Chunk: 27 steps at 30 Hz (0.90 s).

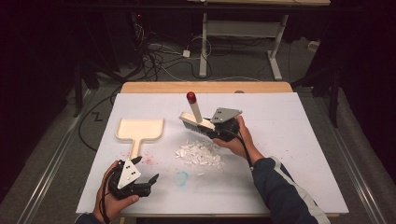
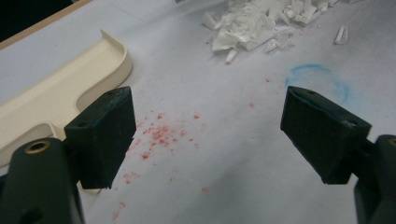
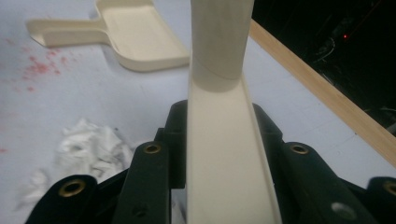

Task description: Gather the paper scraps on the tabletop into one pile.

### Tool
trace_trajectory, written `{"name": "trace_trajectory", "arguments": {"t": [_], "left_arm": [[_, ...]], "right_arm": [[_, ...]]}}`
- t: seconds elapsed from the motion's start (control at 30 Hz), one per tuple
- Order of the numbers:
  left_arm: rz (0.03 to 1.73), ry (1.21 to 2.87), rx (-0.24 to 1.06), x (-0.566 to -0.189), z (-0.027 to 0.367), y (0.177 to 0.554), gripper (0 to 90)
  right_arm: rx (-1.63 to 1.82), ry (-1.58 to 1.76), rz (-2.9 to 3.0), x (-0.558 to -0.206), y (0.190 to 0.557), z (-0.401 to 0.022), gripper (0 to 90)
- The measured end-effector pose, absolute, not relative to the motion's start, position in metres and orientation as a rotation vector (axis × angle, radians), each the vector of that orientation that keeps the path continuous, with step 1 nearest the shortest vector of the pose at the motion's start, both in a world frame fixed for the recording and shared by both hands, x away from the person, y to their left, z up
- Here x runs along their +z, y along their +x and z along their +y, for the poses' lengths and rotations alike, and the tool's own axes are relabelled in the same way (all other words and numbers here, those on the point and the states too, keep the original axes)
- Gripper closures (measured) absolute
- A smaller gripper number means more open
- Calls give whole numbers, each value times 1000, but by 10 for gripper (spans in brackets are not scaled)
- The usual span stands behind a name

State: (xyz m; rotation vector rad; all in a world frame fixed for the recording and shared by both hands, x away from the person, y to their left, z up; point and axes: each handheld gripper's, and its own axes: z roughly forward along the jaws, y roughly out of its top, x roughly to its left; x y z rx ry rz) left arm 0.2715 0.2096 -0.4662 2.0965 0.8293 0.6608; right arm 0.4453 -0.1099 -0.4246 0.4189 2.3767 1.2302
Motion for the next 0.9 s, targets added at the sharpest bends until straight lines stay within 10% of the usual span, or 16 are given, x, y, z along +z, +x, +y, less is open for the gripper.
{"name": "trace_trajectory", "arguments": {"t": [0.9], "left_arm": [[793,2138,646,-468,204,271,173]], "right_arm": [[1321,172,2488,-436,396,-150,675]]}}
